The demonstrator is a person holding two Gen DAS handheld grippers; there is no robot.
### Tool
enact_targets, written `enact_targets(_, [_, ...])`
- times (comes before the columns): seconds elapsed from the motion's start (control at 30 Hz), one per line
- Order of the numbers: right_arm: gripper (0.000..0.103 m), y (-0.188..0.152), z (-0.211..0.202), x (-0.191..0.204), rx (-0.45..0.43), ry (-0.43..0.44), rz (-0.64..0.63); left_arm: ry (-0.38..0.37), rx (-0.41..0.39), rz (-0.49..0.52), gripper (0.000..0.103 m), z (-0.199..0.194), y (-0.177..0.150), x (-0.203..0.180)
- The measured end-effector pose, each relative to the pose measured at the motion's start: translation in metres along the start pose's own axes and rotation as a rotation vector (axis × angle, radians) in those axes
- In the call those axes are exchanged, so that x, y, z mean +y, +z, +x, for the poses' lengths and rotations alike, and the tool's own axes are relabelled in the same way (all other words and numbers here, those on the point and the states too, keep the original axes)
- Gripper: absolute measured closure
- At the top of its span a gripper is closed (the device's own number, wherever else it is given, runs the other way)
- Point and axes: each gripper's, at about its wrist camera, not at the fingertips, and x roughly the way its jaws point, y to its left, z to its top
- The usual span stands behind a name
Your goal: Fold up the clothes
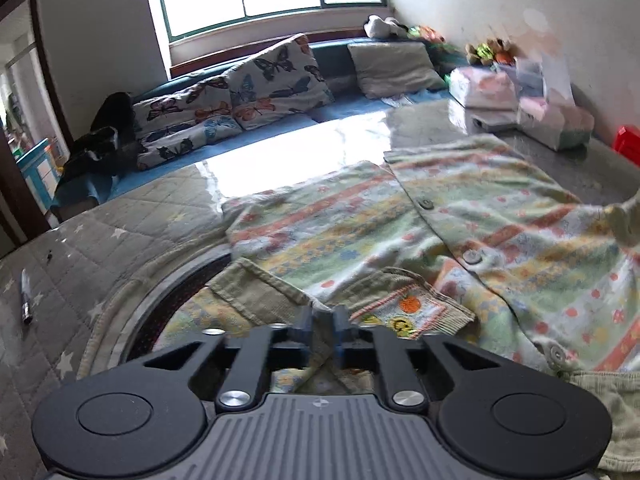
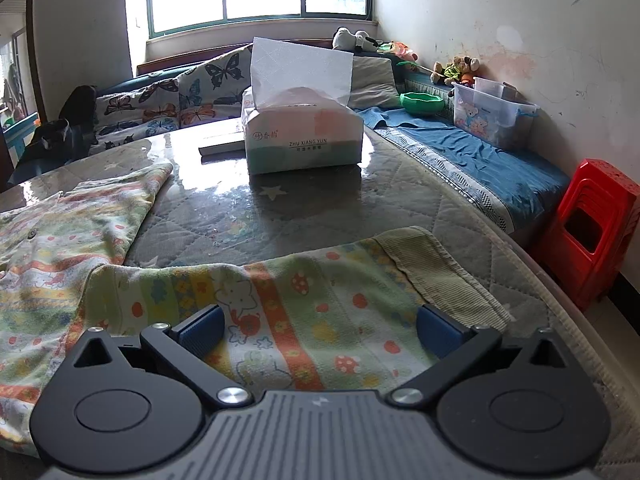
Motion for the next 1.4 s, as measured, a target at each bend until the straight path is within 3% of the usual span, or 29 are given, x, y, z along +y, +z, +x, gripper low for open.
enact_targets(0.2, [0.000,0.000,0.001,0.000,0.000,-0.003,-0.003,0.074,-0.090,-0.138,0.095,-0.036,0.001,0.043])
enact_targets(0.37, [0.000,-0.001,0.001,0.001,0.000,-0.005,-0.006,0.198,-0.138,-0.265,0.096,-0.074,-0.012,0.100])
enact_targets(0.57, [0.000,-0.001,0.001,0.002,0.000,-0.007,-0.007,0.350,-0.144,-0.405,0.097,-0.113,-0.051,0.165])
enact_targets(0.7, [0.000,0.000,0.001,0.002,0.002,-0.008,-0.009,0.402,-0.104,-0.475,0.097,-0.127,-0.084,0.192])
enact_targets(0.87, [0.000,0.001,0.001,0.002,0.008,-0.009,-0.012,0.432,-0.044,-0.498,0.098,-0.128,-0.112,0.200])
enact_targets(1.17, [0.000,-0.007,-0.008,0.011,0.023,0.041,-0.053,0.479,-0.052,-0.578,0.098,-0.163,-0.143,0.197])
enact_targets(1.4, [0.000,-0.010,-0.013,0.016,0.024,0.067,-0.077,0.499,-0.009,-0.595,0.097,-0.167,-0.157,0.205])
